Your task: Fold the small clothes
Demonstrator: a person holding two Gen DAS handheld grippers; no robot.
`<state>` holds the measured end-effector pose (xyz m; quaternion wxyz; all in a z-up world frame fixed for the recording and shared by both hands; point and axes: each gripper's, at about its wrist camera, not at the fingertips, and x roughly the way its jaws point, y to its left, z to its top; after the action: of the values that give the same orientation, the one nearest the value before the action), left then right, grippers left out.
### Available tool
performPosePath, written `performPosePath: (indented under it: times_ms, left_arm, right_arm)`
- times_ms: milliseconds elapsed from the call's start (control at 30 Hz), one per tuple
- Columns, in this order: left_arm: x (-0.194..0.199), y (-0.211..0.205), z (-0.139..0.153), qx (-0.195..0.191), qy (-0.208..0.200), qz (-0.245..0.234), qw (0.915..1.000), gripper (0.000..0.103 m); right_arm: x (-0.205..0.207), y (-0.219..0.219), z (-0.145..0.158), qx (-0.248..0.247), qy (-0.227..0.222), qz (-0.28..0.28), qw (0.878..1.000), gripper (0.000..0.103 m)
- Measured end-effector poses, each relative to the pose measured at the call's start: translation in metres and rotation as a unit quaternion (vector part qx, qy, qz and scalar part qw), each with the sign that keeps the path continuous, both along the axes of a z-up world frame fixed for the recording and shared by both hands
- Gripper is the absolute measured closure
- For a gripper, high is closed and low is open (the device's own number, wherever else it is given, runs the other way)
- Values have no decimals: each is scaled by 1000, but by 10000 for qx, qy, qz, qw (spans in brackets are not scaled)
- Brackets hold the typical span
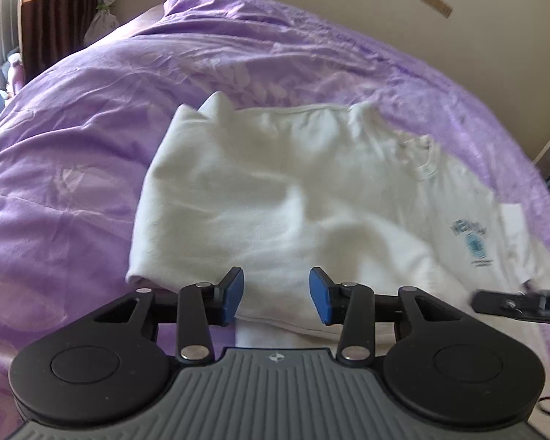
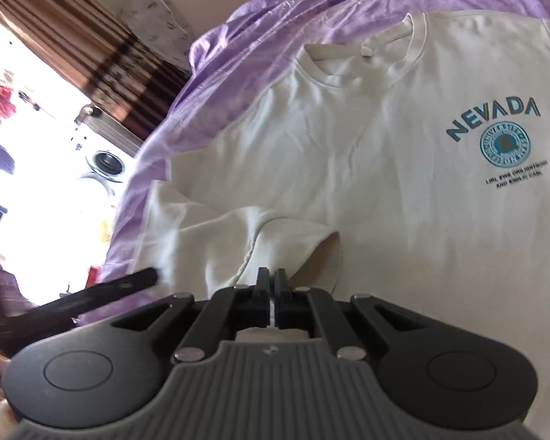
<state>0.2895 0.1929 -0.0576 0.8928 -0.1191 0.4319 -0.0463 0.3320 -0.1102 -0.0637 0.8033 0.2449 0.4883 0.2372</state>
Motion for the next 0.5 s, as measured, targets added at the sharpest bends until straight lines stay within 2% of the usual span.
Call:
performPosePath:
  times_ms: [100,200,300,333,367,400,433,500]
  left_arm:
    - [3,-1,-9,182,189,47,9996,58]
    - [0,0,-13,267,261,63,9993,58]
    - [-6,7,-4,71,155,68,9998,58]
    - [-7,10,0,-4,107,88,9999,58]
    - [-6,13,5,-35,57,120,9999,58]
    - [-6,17,9,-33,-8,176,9998,58]
    - [-5,20,13,-9,-61,226,9997,58]
    - [-2,27,19,46,-102,343,9994,58]
  right_arm:
    - [-5,1,-7,-394,229,83,9989,103]
    - [-7,3,-40,-338,730,187,9966,103]
    - [-10,0,-45,-269,708,106,9971,97]
    - [-11,-4,-40,-211,584,36,9981,83]
    - [-11,-8,-34,-115,456,-29,9989,61]
    - [-10,-11,-31,-33,344,-96,9994,54]
    - [-9,-15,-27,8,252,-190,9995,53]
    - [0,-17,-31,-1,349,-346,9988,53]
